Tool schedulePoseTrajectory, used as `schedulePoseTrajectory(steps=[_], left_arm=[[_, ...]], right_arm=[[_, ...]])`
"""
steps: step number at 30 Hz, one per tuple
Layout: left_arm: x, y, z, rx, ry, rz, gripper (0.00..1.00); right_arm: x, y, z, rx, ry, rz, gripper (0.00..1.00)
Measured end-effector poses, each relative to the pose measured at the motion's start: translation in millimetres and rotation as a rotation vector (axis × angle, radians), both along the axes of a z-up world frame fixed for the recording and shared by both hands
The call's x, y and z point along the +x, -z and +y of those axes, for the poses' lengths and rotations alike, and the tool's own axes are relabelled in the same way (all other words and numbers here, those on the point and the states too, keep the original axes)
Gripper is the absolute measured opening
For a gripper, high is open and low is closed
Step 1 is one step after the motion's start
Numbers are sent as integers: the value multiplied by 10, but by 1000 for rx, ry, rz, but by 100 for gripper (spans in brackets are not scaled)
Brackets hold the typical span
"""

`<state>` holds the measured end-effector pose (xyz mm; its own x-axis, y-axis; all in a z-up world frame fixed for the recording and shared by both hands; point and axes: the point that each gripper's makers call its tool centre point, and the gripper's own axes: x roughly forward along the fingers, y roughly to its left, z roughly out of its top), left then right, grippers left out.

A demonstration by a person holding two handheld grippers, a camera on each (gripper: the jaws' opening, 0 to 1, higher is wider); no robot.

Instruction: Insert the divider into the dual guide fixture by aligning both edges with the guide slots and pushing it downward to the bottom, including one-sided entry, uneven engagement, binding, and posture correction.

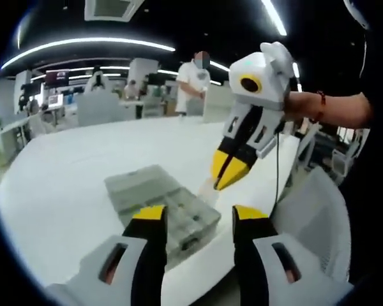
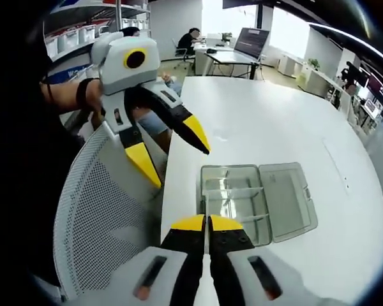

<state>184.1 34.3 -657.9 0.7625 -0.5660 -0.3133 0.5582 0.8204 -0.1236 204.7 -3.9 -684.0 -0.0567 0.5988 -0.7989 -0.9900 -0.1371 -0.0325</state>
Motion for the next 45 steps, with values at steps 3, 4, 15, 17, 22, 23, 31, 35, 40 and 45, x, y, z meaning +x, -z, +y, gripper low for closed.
schedulePoseTrajectory(steps=[3, 4, 15, 17, 22, 23, 31, 35, 40, 45], left_arm=[[2, -4, 56, -10, -16, 3, 41], [1, -7, 67, -7, -18, 2, 41], [-40, -23, 211, 5, -31, -3, 46], [-26, -41, 243, -16, -41, -8, 46], [14, 1, 285, 6, -35, -3, 50], [26, 18, 289, 11, -31, 1, 51], [114, 95, 291, 16, -25, 12, 59], [129, 153, 298, 34, -8, 25, 60], [131, 187, 318, 47, 8, 35, 63], [123, 230, 322, 61, 32, 48, 66]], right_arm=[[24, -1, 34, -14, 3, -12, 0], [29, -2, 45, -16, 2, -14, 0], [126, 5, 168, -54, -25, -38, 0], [156, 4, 186, -64, -28, -44, 0], [231, 1, 226, -82, -37, -55, 0], [255, 11, 231, -88, -38, -58, 0], [341, 101, 244, -140, -60, -75, 0], [371, 123, 277, -144, -71, -75, 0], [408, 155, 312, -159, -78, -68, 0], [418, 190, 331, -165, -74, -56, 0]])
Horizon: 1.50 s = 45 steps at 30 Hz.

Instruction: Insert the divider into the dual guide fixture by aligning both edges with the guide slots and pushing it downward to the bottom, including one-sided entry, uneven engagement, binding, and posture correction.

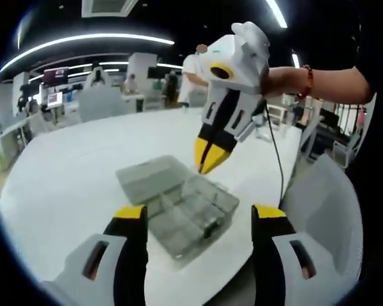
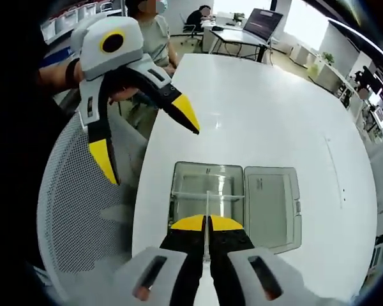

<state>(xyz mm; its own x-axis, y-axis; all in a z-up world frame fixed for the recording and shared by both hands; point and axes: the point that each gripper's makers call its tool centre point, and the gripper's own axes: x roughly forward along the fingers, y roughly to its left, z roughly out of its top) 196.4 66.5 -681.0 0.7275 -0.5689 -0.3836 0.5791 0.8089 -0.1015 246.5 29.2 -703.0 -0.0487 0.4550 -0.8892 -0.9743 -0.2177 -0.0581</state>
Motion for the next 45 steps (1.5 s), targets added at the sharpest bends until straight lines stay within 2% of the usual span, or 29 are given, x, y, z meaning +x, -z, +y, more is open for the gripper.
schedulePoseTrajectory(steps=[7, 11, 20, 25, 39, 45], left_arm=[[35, 6, -5, -7, 3, 7, 71], [43, 41, -10, -7, -2, 23, 77], [11, 108, 29, -17, -15, 46, 79], [10, 125, 59, -23, -29, 54, 84], [14, 154, 57, -30, -32, 65, 82], [23, 158, 83, -30, -40, 65, 82]], right_arm=[[25, 85, -32, -31, -8, 4, 0], [15, 90, 5, -30, -12, 11, 0], [9, 179, 18, -68, -18, 19, 0], [27, 185, 29, -72, -13, 20, 0], [45, 263, 42, -98, -15, 29, 0], [44, 256, 84, -82, -10, 37, 0]])
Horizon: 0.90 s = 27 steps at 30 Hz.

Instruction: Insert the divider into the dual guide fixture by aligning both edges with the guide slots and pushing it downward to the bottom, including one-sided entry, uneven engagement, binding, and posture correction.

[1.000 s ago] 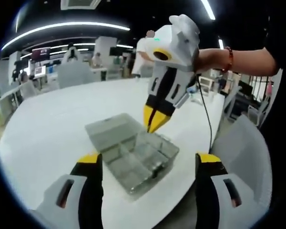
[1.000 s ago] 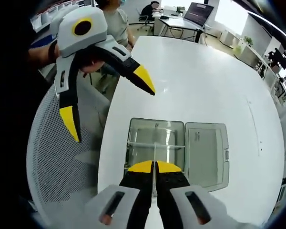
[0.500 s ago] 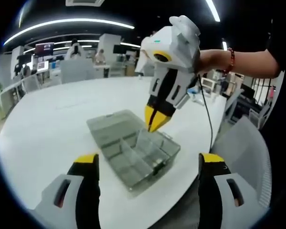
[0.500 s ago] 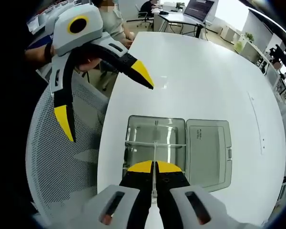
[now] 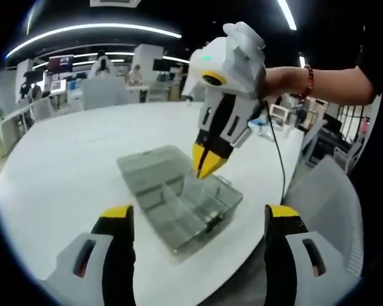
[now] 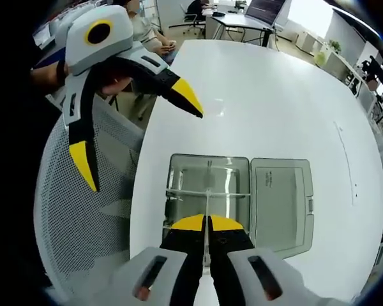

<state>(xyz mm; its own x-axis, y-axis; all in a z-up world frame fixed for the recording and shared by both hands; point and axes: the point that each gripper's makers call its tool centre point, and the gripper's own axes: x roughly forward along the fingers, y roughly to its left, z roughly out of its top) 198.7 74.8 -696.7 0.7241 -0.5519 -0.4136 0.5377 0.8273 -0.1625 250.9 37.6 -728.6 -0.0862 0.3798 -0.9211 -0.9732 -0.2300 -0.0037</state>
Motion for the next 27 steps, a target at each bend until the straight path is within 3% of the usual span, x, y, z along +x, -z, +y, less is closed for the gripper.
schedulePoseTrajectory(steps=[3, 5, 16, 27], left_arm=[[4, 5, 8, 1, -2, 2, 82], [5, 1, 12, 0, -4, 1, 82], [-3, 12, 7, -2, -3, 3, 82], [-9, 14, 30, -2, -10, 5, 81]], right_arm=[[-12, 24, 1, -9, 14, 18, 0], [-7, 46, -32, -29, -2, -2, 0], [2, 8, -66, -13, 22, 14, 0], [-8, 84, -58, -26, 22, 17, 0]])
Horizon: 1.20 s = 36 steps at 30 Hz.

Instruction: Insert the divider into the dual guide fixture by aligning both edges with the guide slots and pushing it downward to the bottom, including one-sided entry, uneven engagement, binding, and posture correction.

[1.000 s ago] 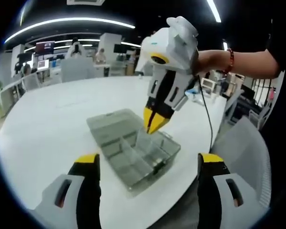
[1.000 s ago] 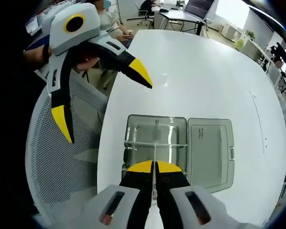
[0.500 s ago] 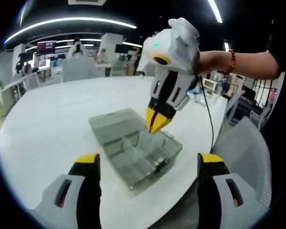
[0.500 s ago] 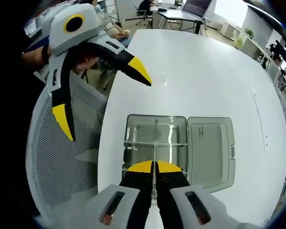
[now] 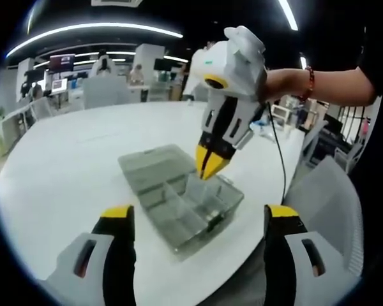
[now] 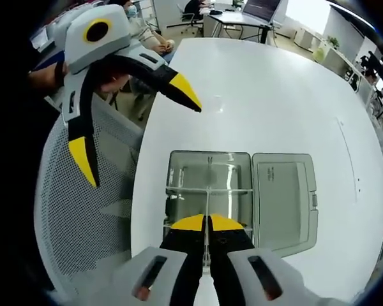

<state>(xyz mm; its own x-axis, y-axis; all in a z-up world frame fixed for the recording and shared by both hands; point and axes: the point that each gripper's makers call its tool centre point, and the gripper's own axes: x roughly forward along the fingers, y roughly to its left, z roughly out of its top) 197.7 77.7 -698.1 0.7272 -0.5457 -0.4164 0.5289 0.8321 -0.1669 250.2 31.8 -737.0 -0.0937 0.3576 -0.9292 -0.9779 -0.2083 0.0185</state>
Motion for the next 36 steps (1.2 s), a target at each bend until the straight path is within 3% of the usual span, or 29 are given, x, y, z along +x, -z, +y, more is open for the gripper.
schedulePoseTrajectory(steps=[10, 36], left_arm=[[-8, 21, -9, -2, 0, 8, 81], [5, 39, -60, 3, 19, 22, 80]], right_arm=[[1, 47, 15, 0, 4, 5, 0], [8, 379, 47, -2, 36, -15, 0]])
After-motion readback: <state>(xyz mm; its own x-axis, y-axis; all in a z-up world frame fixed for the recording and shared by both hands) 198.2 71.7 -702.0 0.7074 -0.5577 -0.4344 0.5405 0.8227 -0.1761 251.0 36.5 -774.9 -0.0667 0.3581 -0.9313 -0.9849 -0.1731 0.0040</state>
